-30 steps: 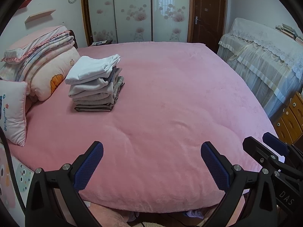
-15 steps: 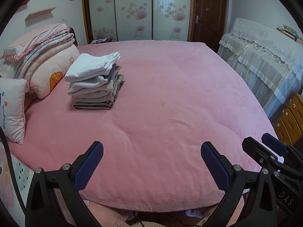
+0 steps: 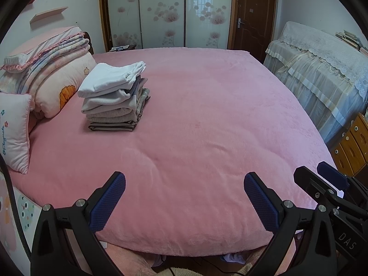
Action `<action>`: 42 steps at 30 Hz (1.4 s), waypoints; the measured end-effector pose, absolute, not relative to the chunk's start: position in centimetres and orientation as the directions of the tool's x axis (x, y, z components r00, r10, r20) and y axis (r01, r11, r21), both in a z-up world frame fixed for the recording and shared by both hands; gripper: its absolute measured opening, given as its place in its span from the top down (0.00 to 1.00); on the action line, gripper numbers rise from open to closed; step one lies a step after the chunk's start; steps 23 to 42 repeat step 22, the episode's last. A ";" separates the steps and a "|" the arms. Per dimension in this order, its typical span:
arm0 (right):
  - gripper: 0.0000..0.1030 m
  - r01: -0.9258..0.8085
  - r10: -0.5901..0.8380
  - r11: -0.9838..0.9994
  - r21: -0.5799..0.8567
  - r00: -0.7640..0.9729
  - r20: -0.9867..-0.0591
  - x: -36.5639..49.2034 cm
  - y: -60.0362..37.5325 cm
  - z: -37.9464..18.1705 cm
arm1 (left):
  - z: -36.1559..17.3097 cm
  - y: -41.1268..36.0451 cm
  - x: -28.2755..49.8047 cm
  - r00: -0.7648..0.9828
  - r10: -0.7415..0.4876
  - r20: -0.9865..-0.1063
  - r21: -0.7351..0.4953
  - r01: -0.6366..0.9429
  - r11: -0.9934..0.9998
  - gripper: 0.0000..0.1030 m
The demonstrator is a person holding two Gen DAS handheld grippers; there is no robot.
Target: Fold small clothes
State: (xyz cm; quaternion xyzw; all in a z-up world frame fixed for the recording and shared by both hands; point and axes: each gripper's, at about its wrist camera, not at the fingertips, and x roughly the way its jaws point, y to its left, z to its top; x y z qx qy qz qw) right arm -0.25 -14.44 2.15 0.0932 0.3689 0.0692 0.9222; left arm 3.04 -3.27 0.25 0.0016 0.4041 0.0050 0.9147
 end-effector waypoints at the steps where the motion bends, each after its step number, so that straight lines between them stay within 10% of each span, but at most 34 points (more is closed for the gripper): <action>1: 0.34 -0.059 0.197 0.973 0.223 0.718 -0.667 -0.2 -14.5 2.2 | 0.2 -3.2 3.0 0.672 0.009 -0.740 0.006 -0.008 1.000 0.01; 42: 0.34 -0.060 0.200 0.972 0.227 0.715 -0.670 -0.4 -14.2 2.0 | -0.3 -3.2 2.9 0.663 0.003 -0.749 -0.001 -0.006 1.000 0.01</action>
